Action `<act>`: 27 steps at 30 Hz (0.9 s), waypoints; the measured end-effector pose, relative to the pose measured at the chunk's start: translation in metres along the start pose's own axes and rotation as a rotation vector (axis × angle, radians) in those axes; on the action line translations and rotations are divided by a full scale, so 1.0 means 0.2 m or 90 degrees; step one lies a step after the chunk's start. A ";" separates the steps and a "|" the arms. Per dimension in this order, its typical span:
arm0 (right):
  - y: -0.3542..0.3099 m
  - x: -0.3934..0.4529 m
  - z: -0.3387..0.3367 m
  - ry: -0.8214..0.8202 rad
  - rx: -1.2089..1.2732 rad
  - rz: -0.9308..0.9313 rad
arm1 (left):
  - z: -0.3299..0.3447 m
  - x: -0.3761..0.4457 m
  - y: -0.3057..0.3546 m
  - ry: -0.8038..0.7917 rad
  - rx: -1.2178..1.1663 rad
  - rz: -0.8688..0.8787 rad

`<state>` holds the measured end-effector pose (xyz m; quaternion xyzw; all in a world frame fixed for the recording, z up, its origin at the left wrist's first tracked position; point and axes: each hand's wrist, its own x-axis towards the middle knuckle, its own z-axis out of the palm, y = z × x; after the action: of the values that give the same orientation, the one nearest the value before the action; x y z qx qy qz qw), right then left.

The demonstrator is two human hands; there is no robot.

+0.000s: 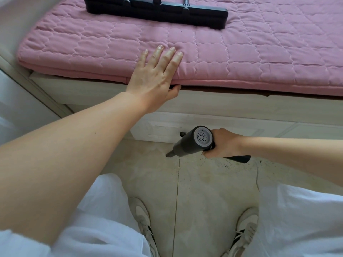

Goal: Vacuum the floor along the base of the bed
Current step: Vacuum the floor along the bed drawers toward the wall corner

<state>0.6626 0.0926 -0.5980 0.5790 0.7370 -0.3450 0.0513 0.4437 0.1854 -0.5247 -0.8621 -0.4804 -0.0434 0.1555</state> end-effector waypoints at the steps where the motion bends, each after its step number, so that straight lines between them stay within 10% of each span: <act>1: 0.00 0.00 0.00 -0.001 -0.001 0.001 | 0.00 0.00 0.00 0.000 0.001 0.001; 27: 0.01 -0.14 -0.02 -0.047 -0.057 0.057 | -0.04 0.02 0.01 -0.031 -0.032 -0.010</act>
<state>0.6757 0.0717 -0.5830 0.5953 0.7227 -0.3301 0.1195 0.4472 0.1853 -0.5173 -0.8628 -0.4892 -0.0357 0.1221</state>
